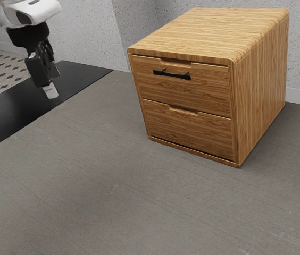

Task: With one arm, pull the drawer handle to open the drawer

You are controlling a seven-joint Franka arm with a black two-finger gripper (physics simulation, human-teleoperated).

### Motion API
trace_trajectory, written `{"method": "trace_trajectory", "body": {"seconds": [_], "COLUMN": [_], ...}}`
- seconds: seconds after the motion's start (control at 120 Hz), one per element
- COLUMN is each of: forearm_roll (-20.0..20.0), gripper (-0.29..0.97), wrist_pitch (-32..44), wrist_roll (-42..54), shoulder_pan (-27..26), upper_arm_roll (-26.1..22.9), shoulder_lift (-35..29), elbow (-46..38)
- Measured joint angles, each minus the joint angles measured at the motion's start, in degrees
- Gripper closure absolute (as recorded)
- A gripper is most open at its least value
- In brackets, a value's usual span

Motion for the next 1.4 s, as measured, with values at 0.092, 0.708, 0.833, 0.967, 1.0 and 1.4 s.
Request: {"method": "trace_trajectory", "body": {"seconds": [0.092,0.708,0.833,0.967,1.0,1.4], "forearm_roll": [-0.03,-3.21,-3.68,-6.73,-7.05,-5.65], "gripper": [0.0,0.0,0.0,0.02,0.06,0.37], "wrist_pitch": [0.03,16.75,23.71,31.23,32.71,40.06], "wrist_roll": [-0.33,28.09,38.38,47.18,48.76,54.38], "shoulder_pan": [-0.86,-11.91,-10.75,-11.02,-11.12,-10.44], "upper_arm_roll": [0.05,0.32,0.27,0.14,0.14,0.31], "shoulder_lift": [-0.03,2.77,4.54,6.52,6.85,10.46], "elbow": [0.09,-7.87,-8.16,-8.02,-7.9,-7.1]}}
